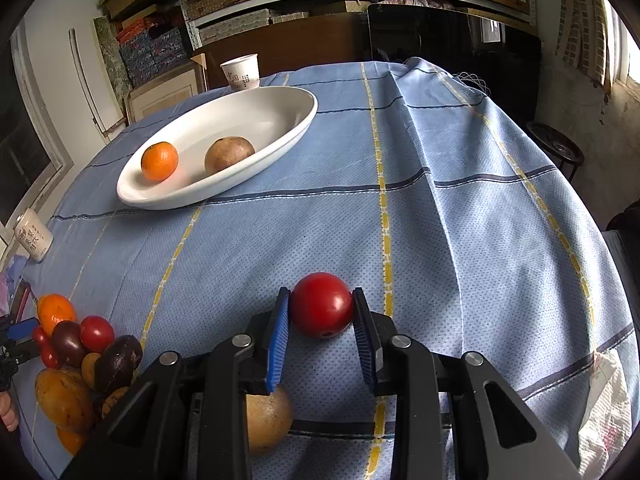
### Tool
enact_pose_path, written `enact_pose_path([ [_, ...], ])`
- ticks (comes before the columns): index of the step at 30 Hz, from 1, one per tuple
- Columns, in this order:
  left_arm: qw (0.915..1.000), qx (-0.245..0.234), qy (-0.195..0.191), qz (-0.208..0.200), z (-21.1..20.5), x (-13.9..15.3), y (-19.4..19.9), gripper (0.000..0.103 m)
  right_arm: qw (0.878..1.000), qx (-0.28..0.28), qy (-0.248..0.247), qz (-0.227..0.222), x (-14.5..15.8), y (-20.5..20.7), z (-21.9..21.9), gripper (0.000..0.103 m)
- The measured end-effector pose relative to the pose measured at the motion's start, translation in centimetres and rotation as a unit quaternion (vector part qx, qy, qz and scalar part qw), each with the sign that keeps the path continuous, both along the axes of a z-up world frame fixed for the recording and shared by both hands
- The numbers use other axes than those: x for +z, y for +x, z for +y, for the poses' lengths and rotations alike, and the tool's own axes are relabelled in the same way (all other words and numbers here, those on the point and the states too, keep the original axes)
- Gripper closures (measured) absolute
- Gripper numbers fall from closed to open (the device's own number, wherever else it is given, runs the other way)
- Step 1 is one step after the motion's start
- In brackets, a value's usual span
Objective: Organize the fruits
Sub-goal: 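Grasp a red tomato with the right tool while the left tool grasps another tomato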
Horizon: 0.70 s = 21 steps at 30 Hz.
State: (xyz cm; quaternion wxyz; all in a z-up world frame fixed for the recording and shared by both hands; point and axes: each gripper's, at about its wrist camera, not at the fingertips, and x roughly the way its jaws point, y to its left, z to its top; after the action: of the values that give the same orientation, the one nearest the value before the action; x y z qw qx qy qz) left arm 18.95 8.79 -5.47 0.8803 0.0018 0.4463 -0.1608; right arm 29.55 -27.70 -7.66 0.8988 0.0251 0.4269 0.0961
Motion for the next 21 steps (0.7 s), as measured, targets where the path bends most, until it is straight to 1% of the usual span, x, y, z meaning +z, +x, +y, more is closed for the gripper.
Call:
enact_pose_path([
  [4, 0.9999, 0.000, 0.009, 0.004, -0.19, -0.26, 0.08, 0.064, 1.000, 0.001, 0.000, 0.001, -0.02, 0.03, 0.05, 0.071],
  [9, 0.9996, 0.003, 0.022, 0.019, -0.37, -1.00, 0.49, 0.064, 1.000, 0.001, -0.002, 0.001, -0.08, 0.03, 0.14, 0.071],
  [12, 0.9996, 0.002, 0.021, 0.017, -0.44, -1.00, 0.49, 0.065, 1.000, 0.001, -0.001, 0.001, -0.10, 0.03, 0.16, 0.071],
  [15, 0.9996, 0.006, 0.022, 0.016, -0.34, -1.05, 0.55, 0.068, 1.000, 0.001, -0.002, 0.001, -0.08, 0.03, 0.14, 0.071],
  [17, 0.9996, 0.008, 0.020, 0.016, -0.23, -1.05, 0.60, 0.073, 1.000, 0.001, -0.002, 0.001, -0.09, 0.03, 0.14, 0.071],
  [21, 0.9997, 0.008, 0.018, 0.015, -0.15, -1.06, 0.66, 0.074, 1.000, 0.002, -0.003, 0.001, -0.15, -0.06, 0.24, 0.071],
])
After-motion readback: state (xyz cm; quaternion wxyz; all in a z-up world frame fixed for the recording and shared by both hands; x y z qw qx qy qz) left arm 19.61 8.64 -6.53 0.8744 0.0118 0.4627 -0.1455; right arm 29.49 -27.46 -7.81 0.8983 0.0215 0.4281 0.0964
